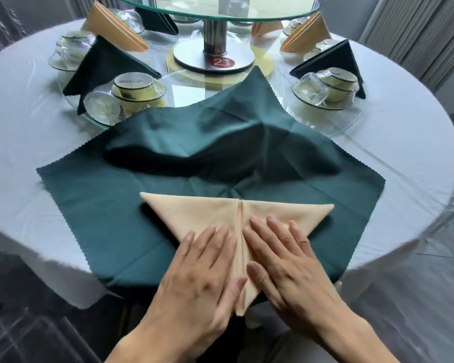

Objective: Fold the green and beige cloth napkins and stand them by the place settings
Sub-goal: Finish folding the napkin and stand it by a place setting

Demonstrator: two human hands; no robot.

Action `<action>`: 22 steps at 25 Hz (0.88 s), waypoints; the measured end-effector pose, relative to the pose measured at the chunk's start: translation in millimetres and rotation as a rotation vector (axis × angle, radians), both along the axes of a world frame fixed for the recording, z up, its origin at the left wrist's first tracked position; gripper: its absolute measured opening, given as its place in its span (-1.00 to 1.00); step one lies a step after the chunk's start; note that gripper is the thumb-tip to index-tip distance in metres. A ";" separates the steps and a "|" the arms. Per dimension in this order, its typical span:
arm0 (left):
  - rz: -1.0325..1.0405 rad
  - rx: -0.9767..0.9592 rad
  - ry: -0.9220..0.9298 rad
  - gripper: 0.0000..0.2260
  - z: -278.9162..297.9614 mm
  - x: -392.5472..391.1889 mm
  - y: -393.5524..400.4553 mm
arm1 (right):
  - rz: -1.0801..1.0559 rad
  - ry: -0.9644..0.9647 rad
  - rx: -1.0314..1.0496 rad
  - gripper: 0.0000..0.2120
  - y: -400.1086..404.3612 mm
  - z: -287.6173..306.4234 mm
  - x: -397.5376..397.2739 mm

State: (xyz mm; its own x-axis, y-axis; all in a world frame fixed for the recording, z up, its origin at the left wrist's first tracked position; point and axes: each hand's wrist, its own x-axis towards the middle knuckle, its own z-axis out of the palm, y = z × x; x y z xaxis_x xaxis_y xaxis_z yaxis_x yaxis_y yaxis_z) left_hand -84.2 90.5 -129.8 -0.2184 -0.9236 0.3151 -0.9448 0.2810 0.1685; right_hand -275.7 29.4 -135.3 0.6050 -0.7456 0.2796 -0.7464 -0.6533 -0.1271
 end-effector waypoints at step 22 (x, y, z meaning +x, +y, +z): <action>-0.075 0.156 0.475 -0.61 36.4 16.4 -61.5 | -0.257 -0.120 0.120 -0.45 48.1 -8.5 48.1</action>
State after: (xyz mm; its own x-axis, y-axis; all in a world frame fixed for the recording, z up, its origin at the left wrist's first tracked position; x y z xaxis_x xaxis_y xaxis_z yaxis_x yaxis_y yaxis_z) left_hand -67.8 29.1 -93.4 -0.1518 -0.9549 0.2554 -0.7320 0.2822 0.6202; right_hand -227.7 77.5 -143.8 0.3608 -0.9018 0.2378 -0.8601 -0.4203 -0.2890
